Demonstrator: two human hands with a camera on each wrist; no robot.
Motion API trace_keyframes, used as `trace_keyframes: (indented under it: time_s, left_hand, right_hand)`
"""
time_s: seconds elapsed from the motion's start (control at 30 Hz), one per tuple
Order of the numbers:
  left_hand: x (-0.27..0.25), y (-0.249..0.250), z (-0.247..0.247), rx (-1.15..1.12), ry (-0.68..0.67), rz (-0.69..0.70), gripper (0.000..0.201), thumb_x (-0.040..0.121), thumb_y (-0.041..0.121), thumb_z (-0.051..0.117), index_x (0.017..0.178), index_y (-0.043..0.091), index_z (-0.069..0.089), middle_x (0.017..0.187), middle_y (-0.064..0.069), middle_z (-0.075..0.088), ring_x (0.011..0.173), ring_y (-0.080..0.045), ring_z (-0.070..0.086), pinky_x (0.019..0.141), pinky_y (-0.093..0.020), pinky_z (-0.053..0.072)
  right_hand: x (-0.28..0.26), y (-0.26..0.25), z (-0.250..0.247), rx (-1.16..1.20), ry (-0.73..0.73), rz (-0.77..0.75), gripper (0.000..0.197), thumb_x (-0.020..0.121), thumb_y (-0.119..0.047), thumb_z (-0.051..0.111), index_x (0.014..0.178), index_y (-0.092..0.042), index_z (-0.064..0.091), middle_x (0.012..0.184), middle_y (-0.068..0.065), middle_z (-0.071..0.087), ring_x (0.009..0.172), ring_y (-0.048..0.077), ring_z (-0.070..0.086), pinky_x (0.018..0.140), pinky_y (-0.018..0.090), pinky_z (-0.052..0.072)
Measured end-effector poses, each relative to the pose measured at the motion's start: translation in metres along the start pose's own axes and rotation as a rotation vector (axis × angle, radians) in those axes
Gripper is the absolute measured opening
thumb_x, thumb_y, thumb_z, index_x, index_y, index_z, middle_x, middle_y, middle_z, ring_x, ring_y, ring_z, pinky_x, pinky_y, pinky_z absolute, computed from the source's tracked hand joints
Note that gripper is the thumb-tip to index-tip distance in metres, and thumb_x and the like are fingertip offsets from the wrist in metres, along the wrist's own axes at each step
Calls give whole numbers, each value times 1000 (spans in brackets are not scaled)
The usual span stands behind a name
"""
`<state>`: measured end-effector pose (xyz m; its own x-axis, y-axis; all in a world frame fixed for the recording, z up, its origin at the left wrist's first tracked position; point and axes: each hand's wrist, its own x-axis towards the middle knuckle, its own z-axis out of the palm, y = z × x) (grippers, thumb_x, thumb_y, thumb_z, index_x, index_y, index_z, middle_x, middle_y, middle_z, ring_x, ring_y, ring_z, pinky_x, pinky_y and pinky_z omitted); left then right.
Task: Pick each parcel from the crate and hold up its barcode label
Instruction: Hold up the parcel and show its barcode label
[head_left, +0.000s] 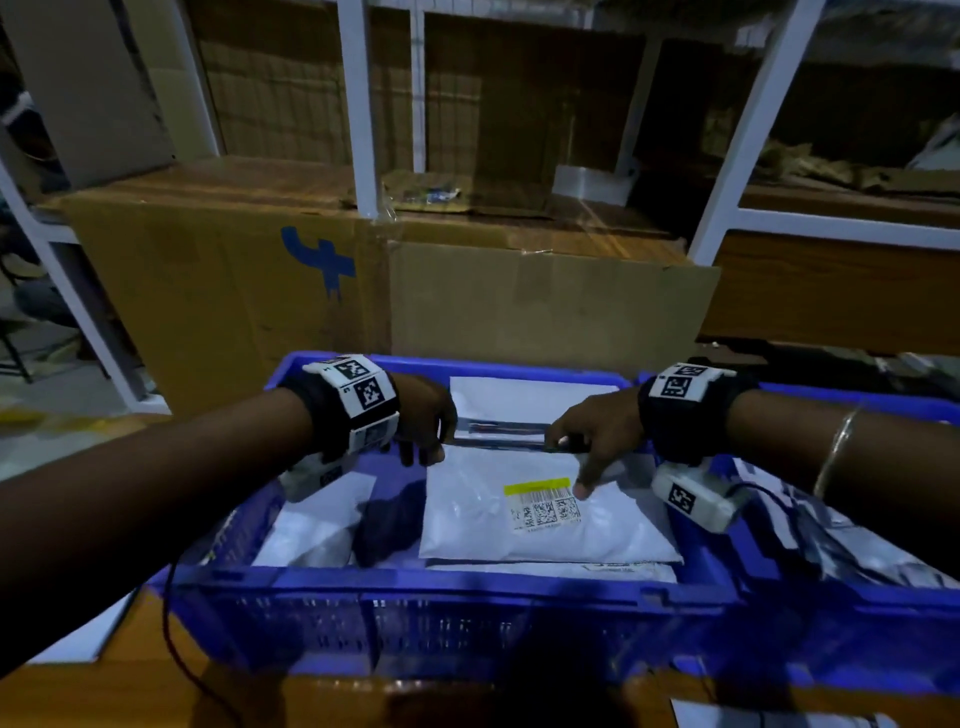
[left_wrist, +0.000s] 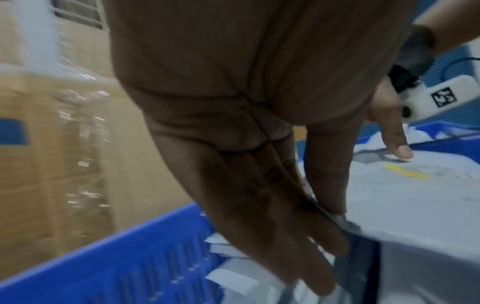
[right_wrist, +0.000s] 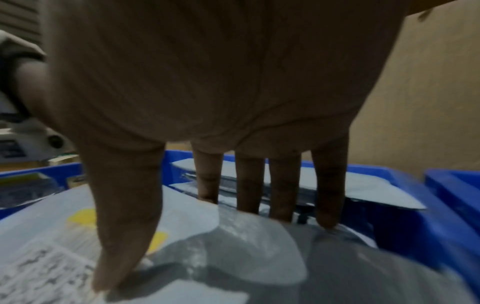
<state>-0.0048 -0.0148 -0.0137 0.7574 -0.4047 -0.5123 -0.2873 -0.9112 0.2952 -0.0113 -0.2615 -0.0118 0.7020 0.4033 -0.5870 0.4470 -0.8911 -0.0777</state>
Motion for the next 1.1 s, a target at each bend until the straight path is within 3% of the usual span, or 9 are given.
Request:
trace_keyframes:
  time_s: [0.07,0.13,0.27,0.37,0.53,0.7,0.8,0.97,1.1]
  left_hand:
    - [4,7,6,47,-1,10,10,85,10,69,90,16,63,86,-4,71,49,-8,64,40,-20,48]
    - [7,13,11,89,-12,27,10,85,9,68,95,12,69,80,1,67,52,-7,63,38,-18,47]
    - [7,23,14,142,-48,68,23,85,14,72,105,3,68,70,-1,61,50,-7,57,34,-10,36]
    - [6,25,16,149,-49,59,33,78,24,80,105,10,66,70,3,61,61,-15,58,34,-9,35]
    - [7,25,16,43,-98,63,41,72,33,84,103,14,65,78,1,69,61,-9,60,42,-13,42]
    - [3,31,19,3,-103,114,36,69,37,85,96,20,69,96,0,73,73,-10,65,48,-18,46]
    - [1,37,20,-21,-140,148,32,72,37,83,98,26,71,99,1,73,82,-10,68,51,-18,48]
    - [4,45,26,-18,-186,162,29,77,34,80,104,31,71,100,2,74,90,-11,70,54,-18,47]
    - [9,48,33,-17,-195,169,26,80,29,78,105,26,73,93,0,74,82,-11,67,47,-15,43]
  right_hand:
    - [4,-9,3,-31,16,-43,63,70,-45,85,124,-31,55,108,-4,62,95,14,58,84,25,46]
    - [11,-16,7,-43,18,-76,66,67,-44,87,124,-28,57,104,-2,63,91,14,59,84,26,49]
    - [20,-19,18,-87,-25,-68,39,67,-43,87,88,-35,55,89,-4,64,82,16,58,82,28,50]
    - [21,-18,23,-70,-31,-60,41,68,-41,87,75,-37,47,74,-11,56,75,15,53,77,28,47]
    - [11,-17,18,-66,15,-101,60,63,-48,88,112,-28,60,101,-3,67,92,16,62,87,29,51]
    - [6,-14,27,-92,-14,-118,55,66,-46,87,106,-30,54,93,-4,63,85,16,58,81,30,51]
    - [2,-10,26,-80,11,-112,62,66,-47,86,116,-26,56,102,-3,64,88,13,56,79,24,45]
    - [-10,0,27,-144,17,-129,84,64,-49,87,135,-27,47,123,0,59,107,17,55,89,25,43]
    - [-15,7,34,-181,6,-114,93,61,-53,87,139,-26,44,129,3,56,114,23,54,101,38,45]
